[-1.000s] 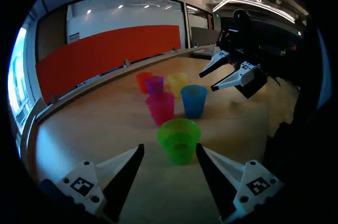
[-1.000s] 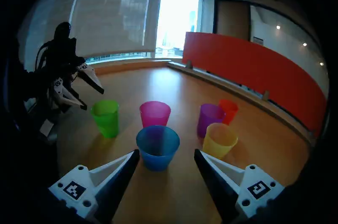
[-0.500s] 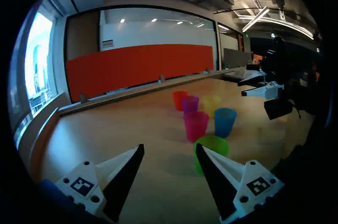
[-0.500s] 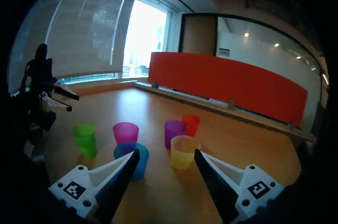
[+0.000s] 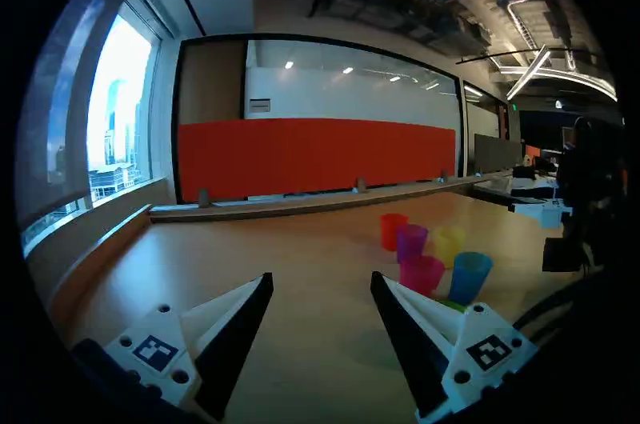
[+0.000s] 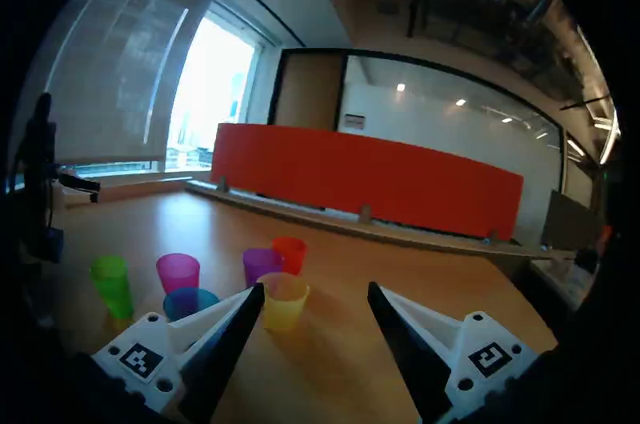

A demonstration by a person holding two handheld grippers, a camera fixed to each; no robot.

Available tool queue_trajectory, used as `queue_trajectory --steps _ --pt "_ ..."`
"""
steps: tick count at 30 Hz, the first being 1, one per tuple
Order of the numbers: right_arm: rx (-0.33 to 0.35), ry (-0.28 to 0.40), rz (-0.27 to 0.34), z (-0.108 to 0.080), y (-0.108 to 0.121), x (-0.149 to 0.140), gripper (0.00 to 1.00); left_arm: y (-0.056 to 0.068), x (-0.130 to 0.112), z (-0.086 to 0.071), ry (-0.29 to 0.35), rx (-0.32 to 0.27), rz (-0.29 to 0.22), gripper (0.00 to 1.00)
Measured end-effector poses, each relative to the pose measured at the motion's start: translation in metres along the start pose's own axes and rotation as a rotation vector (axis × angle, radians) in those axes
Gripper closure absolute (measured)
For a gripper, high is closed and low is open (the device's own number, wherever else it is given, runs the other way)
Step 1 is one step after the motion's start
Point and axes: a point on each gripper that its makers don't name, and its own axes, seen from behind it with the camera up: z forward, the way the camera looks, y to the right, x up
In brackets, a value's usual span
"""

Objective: Pour water

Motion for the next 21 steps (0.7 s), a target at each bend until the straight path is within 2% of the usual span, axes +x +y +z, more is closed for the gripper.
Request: queue_trajectory --steps 6,12,15,18,21 --pt "-0.135 0.048 0.051 -0.004 0.031 0.008 0.00 -0.014 0.010 0.006 0.050 0.083 -0.043 0.10" --pt "-0.238 0.085 0.138 -0.008 0.057 0.012 0.00 -0.028 0.011 0.010 0.083 0.168 -0.067 0.10" --pt "-0.263 0.095 0.175 -0.009 0.065 0.011 0.00 -0.035 0.011 0.012 0.092 0.202 -0.071 0.10" --pt "-0.278 0.097 0.182 -0.009 0.069 0.010 0.00 -0.041 0.012 0.012 0.104 0.223 -0.077 0.10" --pt "-0.289 0.094 0.163 -0.008 0.072 0.009 0.00 -0.046 0.014 0.014 0.109 0.235 -0.084 0.10"
